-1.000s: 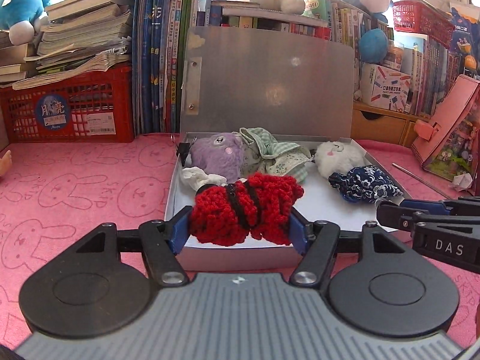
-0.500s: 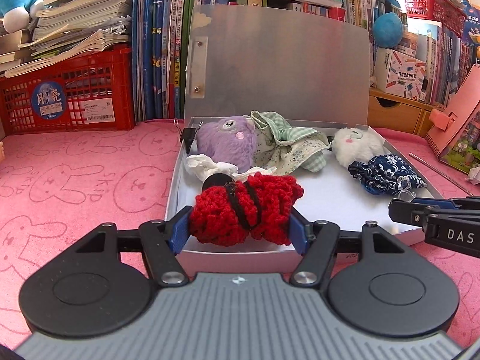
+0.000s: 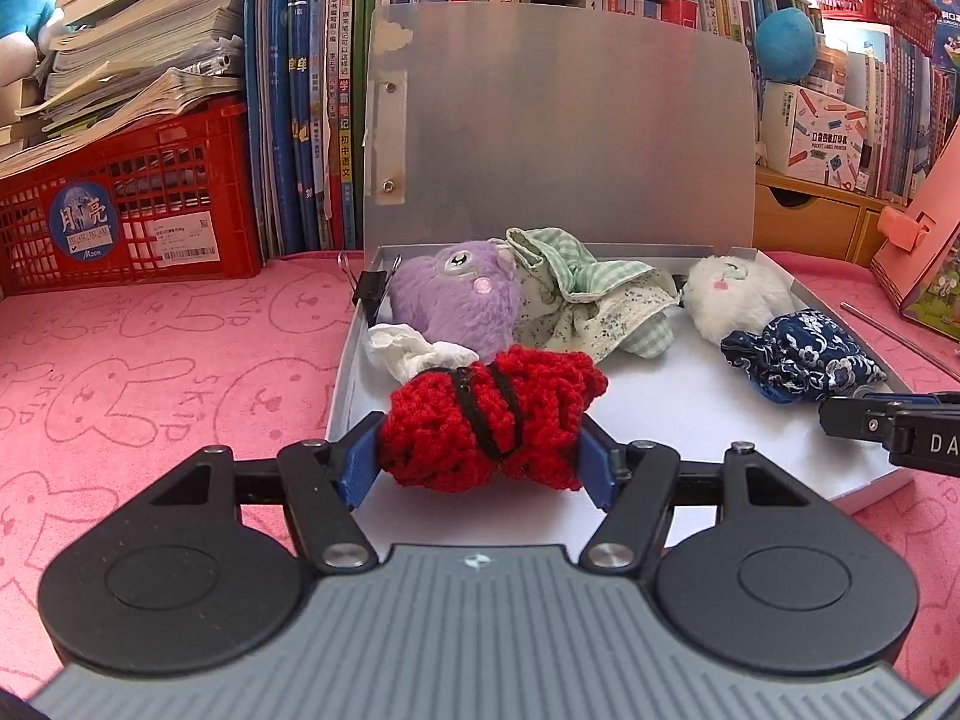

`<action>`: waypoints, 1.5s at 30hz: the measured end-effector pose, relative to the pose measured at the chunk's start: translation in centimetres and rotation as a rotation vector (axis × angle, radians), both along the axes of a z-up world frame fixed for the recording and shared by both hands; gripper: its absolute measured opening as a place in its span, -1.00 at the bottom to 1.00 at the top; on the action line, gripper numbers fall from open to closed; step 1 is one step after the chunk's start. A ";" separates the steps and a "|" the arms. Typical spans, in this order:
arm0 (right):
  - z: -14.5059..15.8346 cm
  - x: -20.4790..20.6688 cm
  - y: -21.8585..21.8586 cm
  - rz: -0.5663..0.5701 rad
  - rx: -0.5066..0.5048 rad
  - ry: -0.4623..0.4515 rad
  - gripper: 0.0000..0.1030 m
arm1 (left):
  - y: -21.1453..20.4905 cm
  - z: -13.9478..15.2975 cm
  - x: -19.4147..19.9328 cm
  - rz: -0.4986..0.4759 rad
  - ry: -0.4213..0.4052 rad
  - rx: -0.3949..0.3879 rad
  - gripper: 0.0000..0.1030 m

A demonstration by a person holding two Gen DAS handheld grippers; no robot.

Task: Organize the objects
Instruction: 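Carry the red toy with the left tool while the right tool carries the black lid into the box, then open both tools to release the red toy and black lid in the box, then withdraw both tools toward the yellow-red knitted strip and another black lid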

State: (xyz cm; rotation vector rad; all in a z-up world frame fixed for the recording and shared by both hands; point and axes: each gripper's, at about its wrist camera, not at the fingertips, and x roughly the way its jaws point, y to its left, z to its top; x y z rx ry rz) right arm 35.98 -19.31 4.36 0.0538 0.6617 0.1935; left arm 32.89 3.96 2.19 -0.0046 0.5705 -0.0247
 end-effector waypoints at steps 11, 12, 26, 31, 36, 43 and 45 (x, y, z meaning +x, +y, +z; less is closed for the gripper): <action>0.2 1.1 -1.0 -0.020 0.037 0.012 -0.27 | -0.3 -0.2 3.0 0.024 -0.009 0.026 0.38; 0.2 1.2 -1.1 -0.022 0.044 0.015 -0.27 | -0.3 -0.2 3.0 0.023 -0.006 0.019 0.38; 1.8 -0.7 -1.5 0.000 0.091 -0.011 0.20 | -0.5 2.7 -0.4 -0.007 -0.032 0.007 0.64; 2.8 -3.0 -1.9 0.035 0.077 -0.040 0.25 | -0.2 4.2 -4.0 -0.038 -0.049 -0.032 0.68; 3.7 -6.7 -2.2 0.089 0.033 -0.085 0.28 | -0.6 5.2 -8.3 -0.090 -0.064 -0.028 0.70; 4.3 -12.3 -3.1 0.146 -0.015 -0.143 0.30 | -1.3 5.4 -14.6 -0.158 -0.075 -0.082 0.72; 4.2 -13.9 -3.5 0.159 -0.025 -0.155 0.30 | -1.5 5.0 -16.2 -0.172 -0.074 -0.093 0.72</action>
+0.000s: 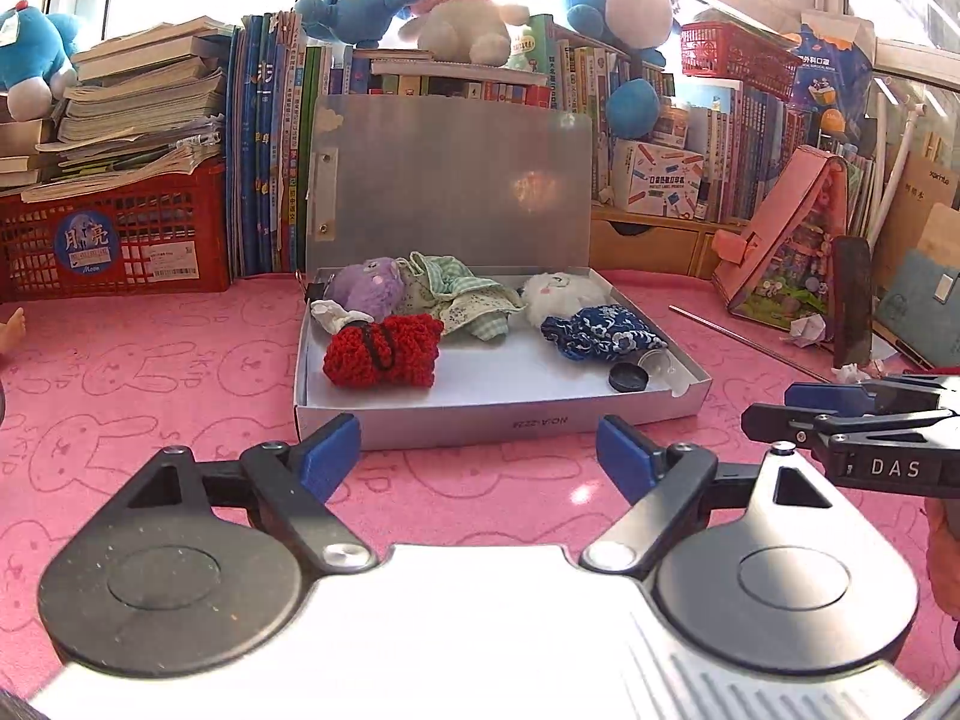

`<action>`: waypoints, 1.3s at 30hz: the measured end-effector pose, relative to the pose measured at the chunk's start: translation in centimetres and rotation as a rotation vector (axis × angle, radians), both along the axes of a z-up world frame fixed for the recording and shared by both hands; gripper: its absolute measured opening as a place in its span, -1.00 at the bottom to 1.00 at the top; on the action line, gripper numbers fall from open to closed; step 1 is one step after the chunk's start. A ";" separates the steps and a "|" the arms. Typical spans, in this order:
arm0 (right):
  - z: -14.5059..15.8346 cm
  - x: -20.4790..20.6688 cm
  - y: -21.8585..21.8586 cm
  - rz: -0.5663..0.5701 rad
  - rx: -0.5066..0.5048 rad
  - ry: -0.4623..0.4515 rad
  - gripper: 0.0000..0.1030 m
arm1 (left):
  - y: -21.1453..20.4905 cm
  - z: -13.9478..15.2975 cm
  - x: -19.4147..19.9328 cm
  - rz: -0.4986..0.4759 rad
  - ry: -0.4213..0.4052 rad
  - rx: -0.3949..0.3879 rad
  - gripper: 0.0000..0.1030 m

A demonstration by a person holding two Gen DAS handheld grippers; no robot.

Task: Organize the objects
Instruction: 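Withdraw both tools toward the yellow-red knitted strip and another black lid, then grasp the yellow-red knitted strip with the left tool while the right tool grasps the black lid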

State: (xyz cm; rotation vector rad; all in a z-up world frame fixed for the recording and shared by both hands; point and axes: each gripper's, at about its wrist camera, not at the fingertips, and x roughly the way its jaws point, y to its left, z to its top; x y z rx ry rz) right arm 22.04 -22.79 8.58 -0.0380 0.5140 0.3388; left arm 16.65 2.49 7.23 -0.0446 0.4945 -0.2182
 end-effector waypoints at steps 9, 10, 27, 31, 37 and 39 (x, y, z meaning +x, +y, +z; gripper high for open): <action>-1.0 -6.5 -1.3 0.014 -0.010 -0.014 0.30 | -0.4 -2.3 -6.5 -0.050 0.035 -0.011 0.73; -1.1 -7.2 -1.3 0.016 -0.011 -0.017 0.31 | -0.4 -2.6 -7.1 -0.051 0.038 -0.011 0.73; -4.0 -14.5 1.1 0.165 -0.072 0.004 0.31 | -2.2 -4.4 -11.5 -0.065 0.095 -0.042 0.62; -4.9 -15.2 1.8 0.175 -0.104 0.004 0.31 | -2.9 -5.0 -11.1 -0.053 0.122 -0.049 0.46; -5.6 -15.7 2.0 0.167 -0.103 0.009 0.31 | -3.7 -5.9 -10.5 -0.047 0.152 -0.058 0.41; -5.6 -15.6 1.9 0.160 -0.094 0.013 0.31 | -3.9 -6.1 -10.5 -0.045 0.153 -0.052 0.41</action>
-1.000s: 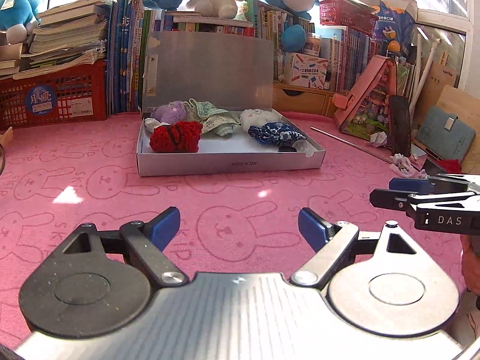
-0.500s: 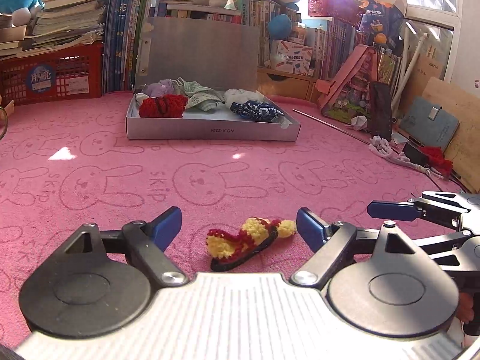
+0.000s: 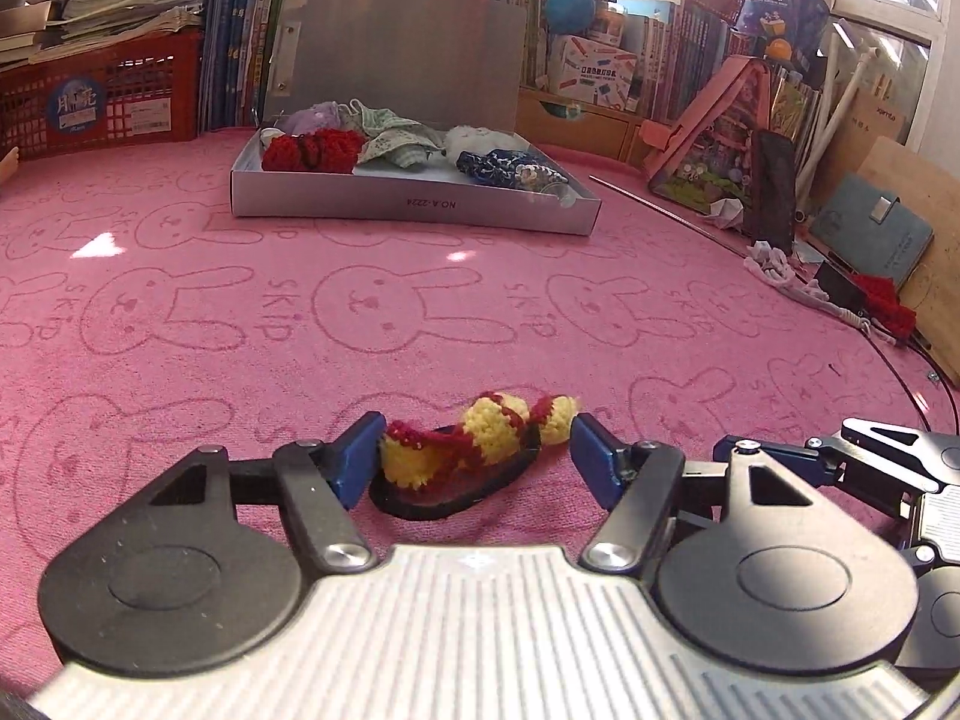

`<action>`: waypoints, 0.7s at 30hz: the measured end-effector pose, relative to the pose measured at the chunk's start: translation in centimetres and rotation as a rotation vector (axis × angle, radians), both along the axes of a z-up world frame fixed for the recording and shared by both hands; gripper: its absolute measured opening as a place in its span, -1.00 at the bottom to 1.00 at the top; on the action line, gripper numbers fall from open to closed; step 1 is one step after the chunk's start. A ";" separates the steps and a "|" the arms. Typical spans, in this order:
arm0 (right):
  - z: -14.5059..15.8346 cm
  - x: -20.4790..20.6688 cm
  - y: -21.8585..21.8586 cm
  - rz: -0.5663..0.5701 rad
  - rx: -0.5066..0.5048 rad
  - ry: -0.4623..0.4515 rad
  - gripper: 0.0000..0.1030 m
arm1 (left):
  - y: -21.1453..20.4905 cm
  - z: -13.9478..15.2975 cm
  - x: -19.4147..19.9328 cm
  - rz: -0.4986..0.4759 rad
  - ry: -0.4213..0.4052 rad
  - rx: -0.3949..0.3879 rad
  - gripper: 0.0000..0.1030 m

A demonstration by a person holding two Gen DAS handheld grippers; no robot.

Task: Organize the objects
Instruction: 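Grasp the yellow-red knitted strip with the left tool while the right tool grasps the black lid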

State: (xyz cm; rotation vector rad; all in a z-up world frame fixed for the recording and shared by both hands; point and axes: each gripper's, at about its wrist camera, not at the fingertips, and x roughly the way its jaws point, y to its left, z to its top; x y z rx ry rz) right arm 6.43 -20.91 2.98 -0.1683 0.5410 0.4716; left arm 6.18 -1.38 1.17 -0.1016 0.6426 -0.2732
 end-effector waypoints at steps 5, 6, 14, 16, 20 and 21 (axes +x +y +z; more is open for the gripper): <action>0.0 -0.1 -0.3 -0.005 0.016 0.009 0.31 | -0.4 -0.1 0.0 0.001 -0.018 0.026 0.26; 0.0 -0.1 -0.2 -0.002 0.018 0.010 0.31 | -0.4 -0.1 0.0 0.002 -0.020 0.030 0.24; 0.4 -0.7 0.0 0.022 0.021 0.001 0.31 | -0.2 -0.2 0.0 0.001 -0.028 0.033 0.09; 0.5 -0.8 0.1 0.026 0.021 -0.001 0.31 | -0.2 -0.1 0.0 0.002 -0.027 0.023 0.02; 0.4 -0.7 0.4 0.038 0.014 0.007 0.31 | -0.2 0.0 0.0 -0.002 -0.031 0.017 -0.07; 0.3 -0.7 0.5 0.038 0.013 0.010 0.31 | -0.2 0.0 0.0 -0.002 -0.032 0.016 -0.08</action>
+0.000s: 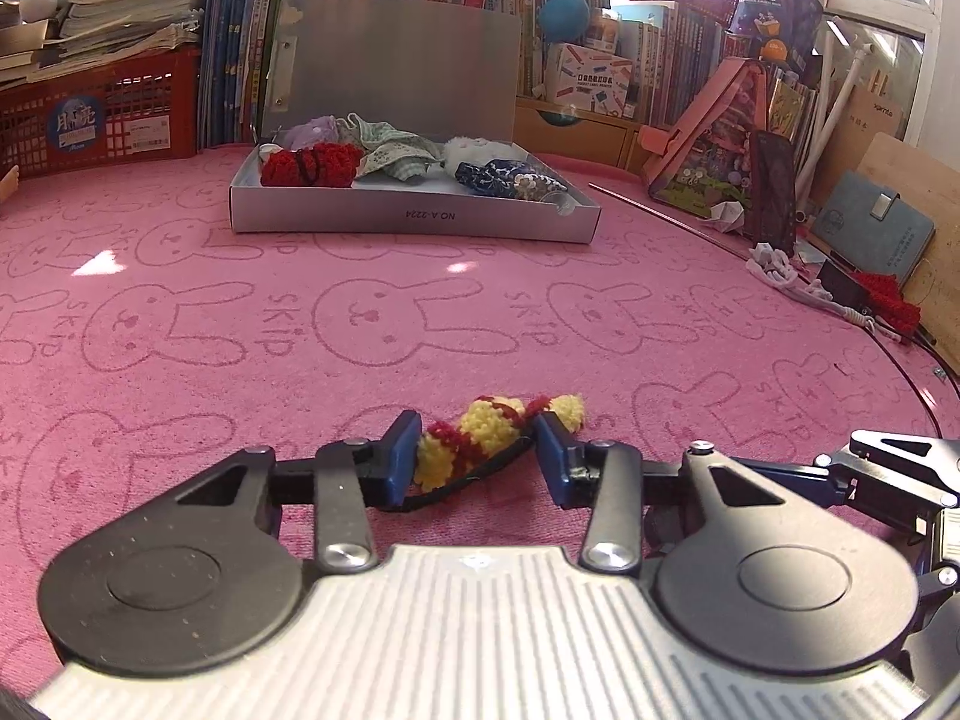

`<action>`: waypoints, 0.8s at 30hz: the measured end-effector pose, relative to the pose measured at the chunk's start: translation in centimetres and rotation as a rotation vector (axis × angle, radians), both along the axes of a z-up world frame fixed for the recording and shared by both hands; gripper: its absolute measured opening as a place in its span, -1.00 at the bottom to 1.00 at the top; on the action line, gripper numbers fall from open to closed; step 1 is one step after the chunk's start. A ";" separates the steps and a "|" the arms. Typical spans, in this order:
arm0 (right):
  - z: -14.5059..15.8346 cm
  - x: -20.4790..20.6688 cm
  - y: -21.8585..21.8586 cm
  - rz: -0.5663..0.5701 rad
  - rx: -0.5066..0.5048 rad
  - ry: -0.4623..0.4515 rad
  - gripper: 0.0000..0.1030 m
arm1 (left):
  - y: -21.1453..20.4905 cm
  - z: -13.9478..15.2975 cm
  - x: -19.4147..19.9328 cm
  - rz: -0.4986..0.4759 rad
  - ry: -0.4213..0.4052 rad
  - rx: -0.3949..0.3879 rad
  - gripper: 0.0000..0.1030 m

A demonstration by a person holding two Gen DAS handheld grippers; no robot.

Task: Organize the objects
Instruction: 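Grasp the yellow-red knitted strip with the left tool while the right tool grasps the black lid, then carry the knitted strip with the left tool while the right tool carries the lid into the box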

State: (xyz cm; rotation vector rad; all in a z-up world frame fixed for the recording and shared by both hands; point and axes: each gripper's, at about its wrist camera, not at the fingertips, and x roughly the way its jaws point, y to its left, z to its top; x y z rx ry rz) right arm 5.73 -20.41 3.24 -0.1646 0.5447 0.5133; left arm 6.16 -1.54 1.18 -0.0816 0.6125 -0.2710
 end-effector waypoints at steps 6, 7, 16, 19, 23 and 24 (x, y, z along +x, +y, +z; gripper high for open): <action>-0.3 0.1 0.1 -0.003 0.001 0.011 0.31 | -0.2 -0.1 0.2 -0.011 0.000 0.007 -0.10; -0.4 0.1 0.1 -0.003 0.001 0.013 0.31 | -0.3 -0.2 0.5 -0.019 0.009 0.009 -0.09; -0.4 0.0 0.0 -0.007 -0.002 0.005 -0.07 | -1.2 -0.5 0.9 -0.028 -0.013 0.046 -0.11; -0.4 0.0 0.0 -0.012 0.006 0.007 -0.29 | -1.0 -0.3 0.8 -0.034 -0.010 0.030 -0.37; -0.1 0.4 -0.2 -0.025 0.017 0.004 -0.29 | -0.9 0.1 0.6 -0.030 -0.025 0.034 -0.39; 0.0 0.5 -0.3 -0.029 0.018 0.001 -0.29 | -0.9 0.2 0.6 -0.029 -0.028 0.033 -0.39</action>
